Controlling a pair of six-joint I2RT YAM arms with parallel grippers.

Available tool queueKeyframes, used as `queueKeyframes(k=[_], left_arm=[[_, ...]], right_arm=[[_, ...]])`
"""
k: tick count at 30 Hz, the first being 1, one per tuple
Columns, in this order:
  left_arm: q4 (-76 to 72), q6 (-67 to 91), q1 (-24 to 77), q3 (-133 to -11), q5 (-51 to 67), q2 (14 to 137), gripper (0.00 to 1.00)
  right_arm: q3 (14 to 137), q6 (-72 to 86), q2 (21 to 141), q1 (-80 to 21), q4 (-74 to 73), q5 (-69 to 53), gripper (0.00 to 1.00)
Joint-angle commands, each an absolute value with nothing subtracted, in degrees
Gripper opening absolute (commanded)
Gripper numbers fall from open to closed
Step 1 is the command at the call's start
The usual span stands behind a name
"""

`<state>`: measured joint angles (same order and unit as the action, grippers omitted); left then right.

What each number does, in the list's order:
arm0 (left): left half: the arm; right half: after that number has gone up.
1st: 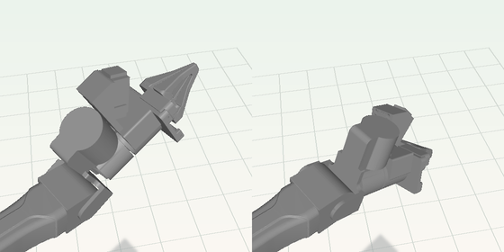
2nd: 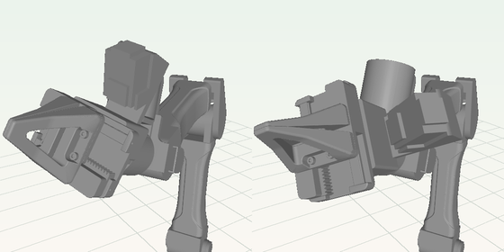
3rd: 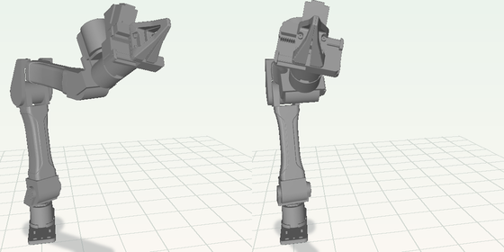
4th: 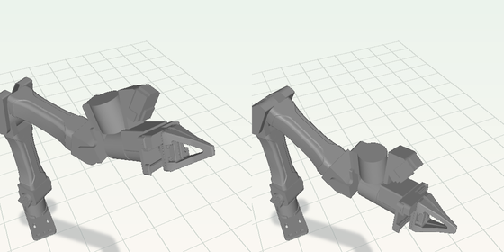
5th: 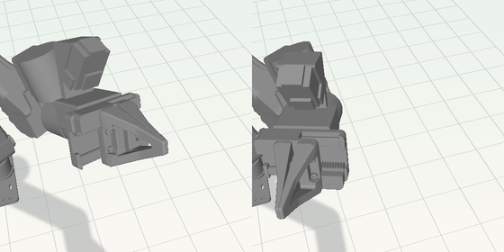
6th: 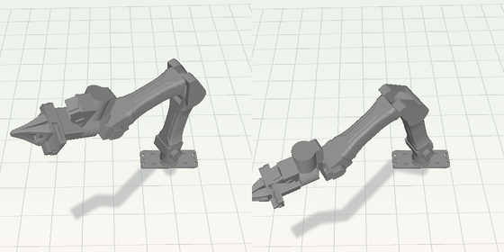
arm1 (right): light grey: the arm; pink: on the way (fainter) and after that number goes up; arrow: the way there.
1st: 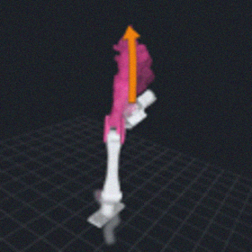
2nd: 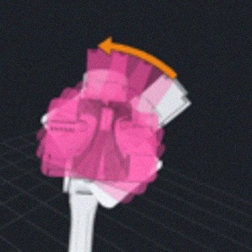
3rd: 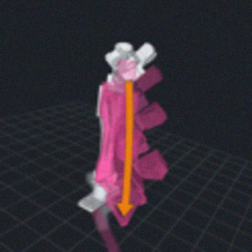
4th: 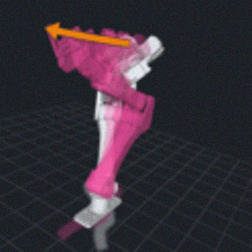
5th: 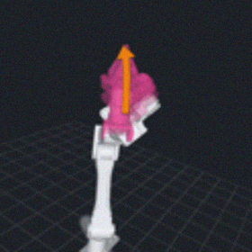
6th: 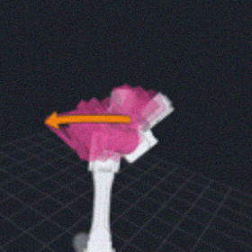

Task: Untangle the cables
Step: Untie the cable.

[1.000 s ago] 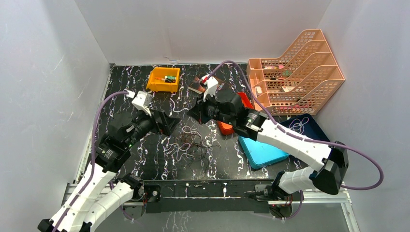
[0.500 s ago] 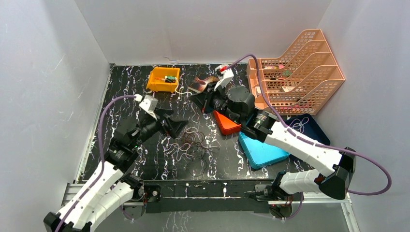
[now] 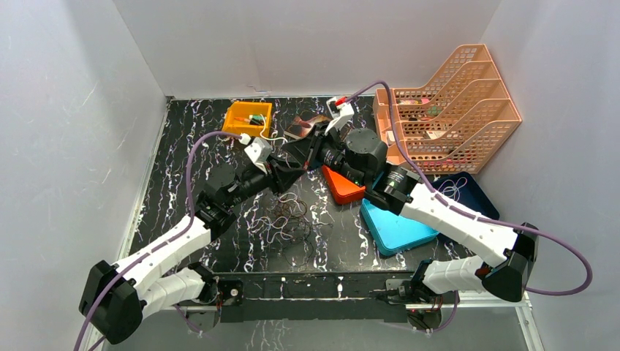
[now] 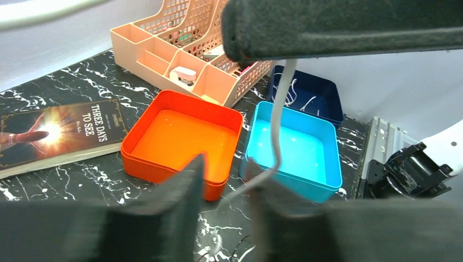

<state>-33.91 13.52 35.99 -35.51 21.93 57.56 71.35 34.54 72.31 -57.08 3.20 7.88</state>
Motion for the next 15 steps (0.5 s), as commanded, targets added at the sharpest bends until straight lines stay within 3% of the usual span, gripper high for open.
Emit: queueKeyframes(k=[1, 5, 15], left_arm=[[-36.7, 9.3, 36.2, -38.1, 20.7, 57.3, 0.16], [-34.1, 8.3, 36.2, -38.4, 20.0, 56.0, 0.0], [-24.2, 4.8, 36.2, -38.3, 17.7, 50.2, 0.0]], right_arm=[[71.7, 35.0, 69.3, -57.3, 6.5, 8.5, 0.0], [70.5, 34.2, 67.9, -57.3, 5.7, 11.2, 0.0], [69.3, 29.9, 63.9, -57.3, 2.3, 20.2, 0.0]])
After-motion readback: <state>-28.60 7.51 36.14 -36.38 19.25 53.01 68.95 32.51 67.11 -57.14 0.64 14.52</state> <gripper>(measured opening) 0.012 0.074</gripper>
